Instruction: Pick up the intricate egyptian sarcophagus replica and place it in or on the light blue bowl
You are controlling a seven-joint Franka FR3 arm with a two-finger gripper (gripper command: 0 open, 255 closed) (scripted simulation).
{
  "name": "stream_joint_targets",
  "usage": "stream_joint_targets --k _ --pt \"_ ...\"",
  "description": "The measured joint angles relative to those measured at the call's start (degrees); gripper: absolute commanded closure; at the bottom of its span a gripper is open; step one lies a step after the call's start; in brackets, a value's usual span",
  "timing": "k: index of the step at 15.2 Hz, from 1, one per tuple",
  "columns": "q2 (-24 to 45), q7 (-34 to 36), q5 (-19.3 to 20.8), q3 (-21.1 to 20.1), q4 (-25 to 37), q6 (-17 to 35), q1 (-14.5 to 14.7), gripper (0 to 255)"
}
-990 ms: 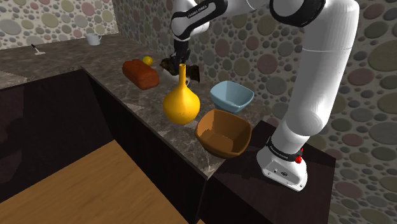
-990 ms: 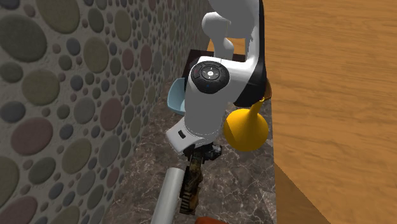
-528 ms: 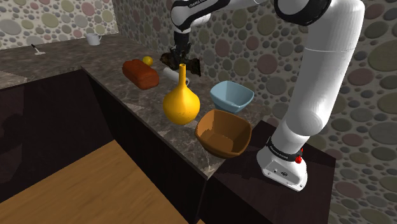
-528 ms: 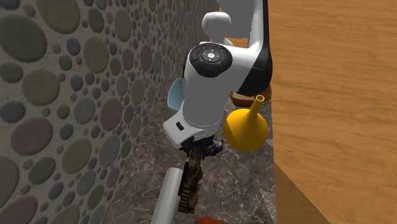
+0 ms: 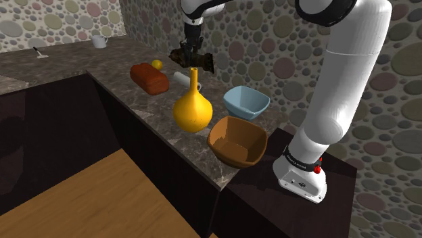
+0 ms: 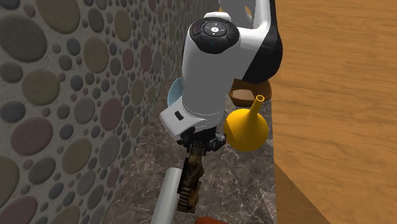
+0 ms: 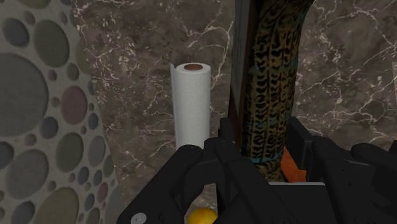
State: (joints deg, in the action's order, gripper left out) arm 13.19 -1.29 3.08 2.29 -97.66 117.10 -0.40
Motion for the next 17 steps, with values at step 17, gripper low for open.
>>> stream_joint_targets --k 17 --pt "-35.2 -6.05 2.37 3.72 -37.81 3.02 -3.77 255"
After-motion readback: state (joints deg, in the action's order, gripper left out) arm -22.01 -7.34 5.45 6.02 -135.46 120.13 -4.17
